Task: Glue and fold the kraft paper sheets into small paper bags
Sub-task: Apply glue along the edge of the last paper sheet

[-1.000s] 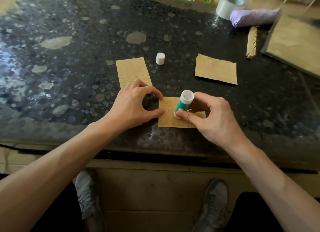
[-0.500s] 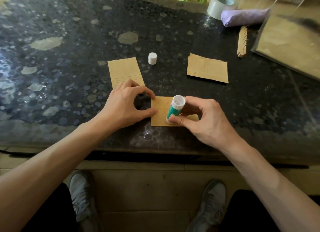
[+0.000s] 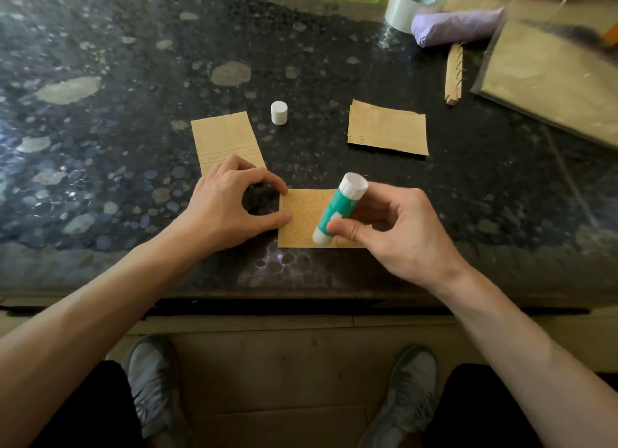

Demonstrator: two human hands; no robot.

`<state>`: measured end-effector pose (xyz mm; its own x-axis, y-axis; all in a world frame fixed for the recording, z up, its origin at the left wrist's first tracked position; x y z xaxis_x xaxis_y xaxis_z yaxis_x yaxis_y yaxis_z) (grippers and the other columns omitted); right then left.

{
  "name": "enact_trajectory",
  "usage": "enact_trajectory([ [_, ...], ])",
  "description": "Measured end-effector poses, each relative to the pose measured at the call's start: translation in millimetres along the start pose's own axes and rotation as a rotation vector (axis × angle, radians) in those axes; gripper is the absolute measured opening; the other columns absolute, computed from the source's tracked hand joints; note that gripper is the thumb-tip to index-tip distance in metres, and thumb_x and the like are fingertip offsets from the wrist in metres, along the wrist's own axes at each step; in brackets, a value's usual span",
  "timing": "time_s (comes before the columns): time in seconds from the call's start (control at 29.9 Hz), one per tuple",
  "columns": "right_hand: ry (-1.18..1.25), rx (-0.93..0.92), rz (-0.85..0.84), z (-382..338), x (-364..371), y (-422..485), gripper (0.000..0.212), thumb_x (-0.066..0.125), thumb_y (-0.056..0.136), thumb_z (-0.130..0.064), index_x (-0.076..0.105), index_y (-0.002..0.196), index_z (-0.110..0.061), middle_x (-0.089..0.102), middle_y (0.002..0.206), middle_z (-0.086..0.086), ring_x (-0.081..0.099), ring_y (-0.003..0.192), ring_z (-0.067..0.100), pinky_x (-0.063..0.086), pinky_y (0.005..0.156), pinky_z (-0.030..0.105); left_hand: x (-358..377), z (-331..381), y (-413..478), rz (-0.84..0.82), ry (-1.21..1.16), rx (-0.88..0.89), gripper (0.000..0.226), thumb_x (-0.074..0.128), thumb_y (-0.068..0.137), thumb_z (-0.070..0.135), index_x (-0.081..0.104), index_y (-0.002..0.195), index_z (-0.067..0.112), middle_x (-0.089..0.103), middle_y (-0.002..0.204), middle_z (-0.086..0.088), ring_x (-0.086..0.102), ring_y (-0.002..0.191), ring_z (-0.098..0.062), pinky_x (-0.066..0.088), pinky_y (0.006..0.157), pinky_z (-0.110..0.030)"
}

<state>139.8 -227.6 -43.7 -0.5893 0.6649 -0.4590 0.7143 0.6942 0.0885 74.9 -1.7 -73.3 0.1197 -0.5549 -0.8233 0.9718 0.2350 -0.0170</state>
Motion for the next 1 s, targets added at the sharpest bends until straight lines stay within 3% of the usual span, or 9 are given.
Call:
enact_trajectory([
  [0.2,-0.063,0.000,0.134,4.6,-5.0,10.2,0.033,0.079,0.091,-0.029,0.072,0.121,-0.017,0.076,0.112,-0.009,0.071,0.108,0.010,0.059,0.096,0.039,-0.4,1.2,-1.1,-0.002,-0.013,-0.010,0.050,0.068,0.067,0.071,0.066,0.112,0.049,0.048,0.117,0.008,0.047,0.120,-0.017,0.041,0.105,-0.048],
  [0.4,-0.249,0.003,0.061,4.8,11.0,14.1,0.032,0.075,0.095,-0.035,0.070,0.125,-0.025,0.073,0.114,-0.017,0.067,0.106,-0.003,0.054,0.093,0.019,-0.5,1.4,-2.9,0.011,-0.022,-0.006,0.052,0.067,0.067,0.072,0.067,0.113,0.048,0.047,0.117,0.009,0.045,0.118,-0.015,0.040,0.106,-0.050],
  [0.53,-0.310,0.000,0.120,1.2,7.6,14.0,0.031,0.079,0.089,-0.043,0.071,0.114,-0.027,0.072,0.102,-0.020,0.066,0.099,-0.006,0.050,0.085,0.010,-0.2,0.6,-1.9,0.011,-0.017,0.001,0.050,0.068,0.067,0.072,0.066,0.112,0.049,0.048,0.117,0.008,0.046,0.118,-0.016,0.041,0.106,-0.051],
  [0.7,-0.323,0.013,0.138,0.0,6.2,12.9,0.034,0.081,0.084,-0.049,0.072,0.110,-0.028,0.071,0.099,-0.021,0.065,0.097,-0.007,0.050,0.083,0.007,-0.3,0.7,-1.8,0.009,-0.012,-0.001,0.052,0.066,0.066,0.073,0.066,0.113,0.049,0.048,0.117,0.008,0.045,0.118,-0.016,0.041,0.106,-0.051],
  [0.9,-0.294,0.036,0.050,2.3,8.0,13.6,0.029,0.078,0.091,-0.038,0.072,0.117,-0.027,0.070,0.106,-0.020,0.062,0.102,-0.010,0.046,0.086,0.004,-0.6,0.6,-1.0,0.008,-0.009,-0.007,0.052,0.067,0.068,0.072,0.066,0.114,0.048,0.048,0.118,0.008,0.045,0.119,-0.017,0.040,0.107,-0.050],
  [1.0,-0.289,0.041,-0.003,2.8,10.9,11.8,0.028,0.074,0.095,-0.032,0.071,0.122,-0.026,0.071,0.114,-0.017,0.063,0.108,-0.004,0.046,0.089,0.004,-0.6,1.1,-0.9,0.013,-0.009,-0.001,0.050,0.069,0.069,0.070,0.067,0.114,0.048,0.048,0.118,0.008,0.045,0.119,-0.017,0.039,0.107,-0.050],
])
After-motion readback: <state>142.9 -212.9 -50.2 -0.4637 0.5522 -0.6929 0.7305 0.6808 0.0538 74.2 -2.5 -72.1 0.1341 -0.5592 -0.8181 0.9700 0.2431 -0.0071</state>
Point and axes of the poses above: each hand's wrist, its own y-axis towards the middle knuckle, its own x-axis out of the palm, z = x × y, the point moved 6 cm from there along y, towards the middle knuckle
